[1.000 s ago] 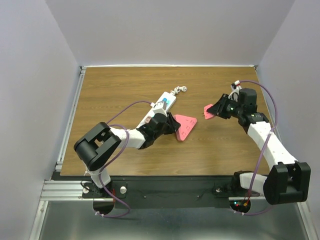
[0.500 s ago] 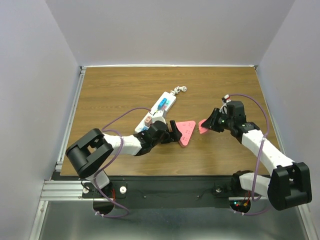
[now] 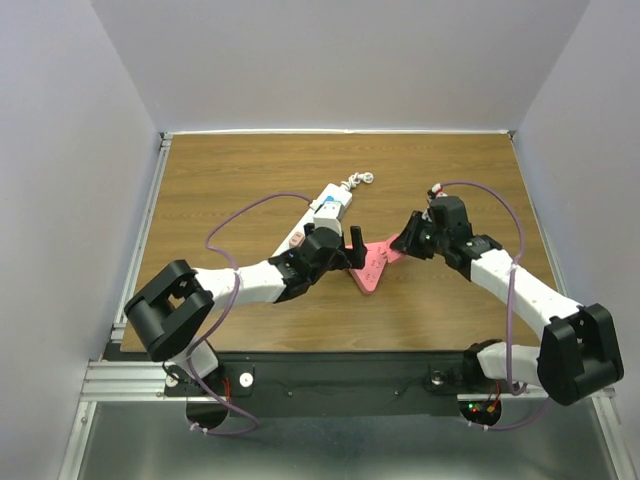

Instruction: Insert the plug

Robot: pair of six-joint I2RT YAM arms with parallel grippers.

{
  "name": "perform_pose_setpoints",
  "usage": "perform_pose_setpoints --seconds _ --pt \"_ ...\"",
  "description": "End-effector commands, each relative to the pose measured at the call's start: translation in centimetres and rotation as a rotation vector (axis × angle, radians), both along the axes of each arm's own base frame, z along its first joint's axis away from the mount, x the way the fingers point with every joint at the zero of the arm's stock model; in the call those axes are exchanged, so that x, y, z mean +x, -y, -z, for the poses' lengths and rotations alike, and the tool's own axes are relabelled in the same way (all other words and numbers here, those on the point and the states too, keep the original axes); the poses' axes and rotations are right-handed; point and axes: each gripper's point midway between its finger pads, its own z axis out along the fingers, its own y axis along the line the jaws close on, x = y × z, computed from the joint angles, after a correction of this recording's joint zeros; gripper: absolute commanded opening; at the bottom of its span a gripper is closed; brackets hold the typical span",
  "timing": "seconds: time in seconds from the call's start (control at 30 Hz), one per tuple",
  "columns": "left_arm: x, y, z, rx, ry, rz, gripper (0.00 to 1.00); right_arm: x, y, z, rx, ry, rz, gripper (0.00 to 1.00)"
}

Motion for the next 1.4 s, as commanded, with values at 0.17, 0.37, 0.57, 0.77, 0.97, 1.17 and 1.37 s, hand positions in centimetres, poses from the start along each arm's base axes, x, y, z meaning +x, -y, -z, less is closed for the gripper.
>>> perform_pose_setpoints --seconds 0.17,0.37,0.57,0.77,0.97,1.17,1.37 --pt "3.3 0.3 0.4 0.114 0.067 0.064 0.99 3.5 -1.1 -2.7 -0.015 0.081 0.08 0.0" --pt "4.1 0.8 2.0 0.087 0.039 0.13 0.99 4.0 -1.7 -1.4 -0.037 0.041 0.095 0.0" --pt "3.6 1.8 2.1 0.037 0.031 0.197 0.98 4.6 -2.1 -0.7 -0.049 0.019 0.108 0.01" --pt "2.6 2.4 3.0 0.026 0.018 0.262 0.9 5.3 -1.4 0.1 -0.09 0.011 0.16 0.0" --pt "1.6 2.5 4.2 0.013 -0.013 0.292 0.74 5.6 -0.7 0.4 -0.135 0.005 0.19 0.0" --pt "0.9 2.4 5.2 0.005 -0.036 0.31 0.61 5.4 -0.3 0.8 -0.165 -0.019 0.205 0.0" --pt "0.6 2.4 5.2 -0.004 -0.035 0.324 0.46 4.7 0.6 1.0 -0.192 -0.041 0.23 0.01"
